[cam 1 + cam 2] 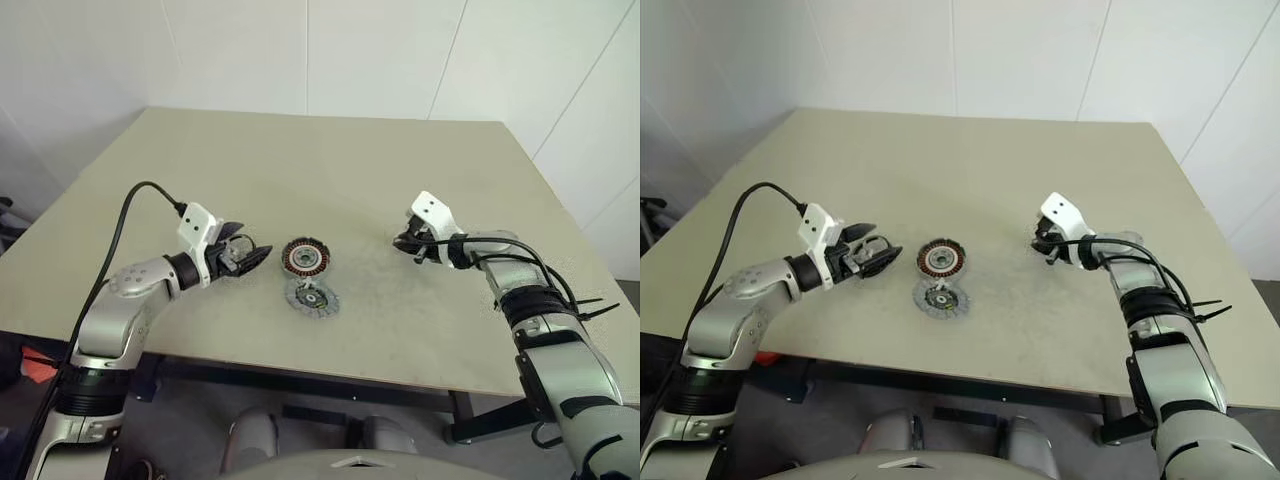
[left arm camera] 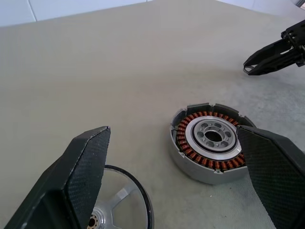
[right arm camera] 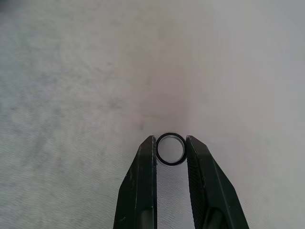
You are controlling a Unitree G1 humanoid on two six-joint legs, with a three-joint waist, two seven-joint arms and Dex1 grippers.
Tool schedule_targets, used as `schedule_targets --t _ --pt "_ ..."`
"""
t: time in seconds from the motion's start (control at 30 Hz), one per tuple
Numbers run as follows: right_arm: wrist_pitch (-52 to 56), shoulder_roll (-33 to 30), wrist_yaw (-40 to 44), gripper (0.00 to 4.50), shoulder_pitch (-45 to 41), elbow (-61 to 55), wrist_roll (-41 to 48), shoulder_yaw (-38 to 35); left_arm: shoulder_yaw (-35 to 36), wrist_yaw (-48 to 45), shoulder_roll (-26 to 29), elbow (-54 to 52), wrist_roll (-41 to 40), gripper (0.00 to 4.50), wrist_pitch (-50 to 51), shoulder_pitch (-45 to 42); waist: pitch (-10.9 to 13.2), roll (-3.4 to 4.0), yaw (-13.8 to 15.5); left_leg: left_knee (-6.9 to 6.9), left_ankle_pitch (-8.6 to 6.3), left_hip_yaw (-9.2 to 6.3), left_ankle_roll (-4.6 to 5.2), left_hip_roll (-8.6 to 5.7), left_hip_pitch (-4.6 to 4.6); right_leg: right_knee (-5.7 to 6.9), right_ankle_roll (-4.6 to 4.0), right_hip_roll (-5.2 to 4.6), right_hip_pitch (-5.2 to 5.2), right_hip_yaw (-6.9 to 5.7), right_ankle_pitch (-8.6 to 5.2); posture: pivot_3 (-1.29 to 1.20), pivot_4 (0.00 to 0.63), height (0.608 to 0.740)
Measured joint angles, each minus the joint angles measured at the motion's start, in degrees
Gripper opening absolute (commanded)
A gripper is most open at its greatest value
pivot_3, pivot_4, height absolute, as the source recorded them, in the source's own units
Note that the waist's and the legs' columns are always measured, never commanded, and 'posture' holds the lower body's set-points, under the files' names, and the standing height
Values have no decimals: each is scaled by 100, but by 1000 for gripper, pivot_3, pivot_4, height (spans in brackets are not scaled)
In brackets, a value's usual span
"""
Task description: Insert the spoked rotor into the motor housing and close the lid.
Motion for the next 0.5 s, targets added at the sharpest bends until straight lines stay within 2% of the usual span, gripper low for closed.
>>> schedule_targets --t 0.23,0.5 --pt "-224 -226 -168 569 -272 442 -120 -49 -1 35 0 -16 2 4500 -4 31 0 0 1 0 0 1 0 0 1 0 0 0 1 0 0 0 0 740" --pt "-234 -367 -126 569 -191 452 -128 -87 -3 29 1 -15 8 4500 -28 30 0 0 7 0 0 2 1 0 -1 -1 0 0 0 0 0 0 0 740"
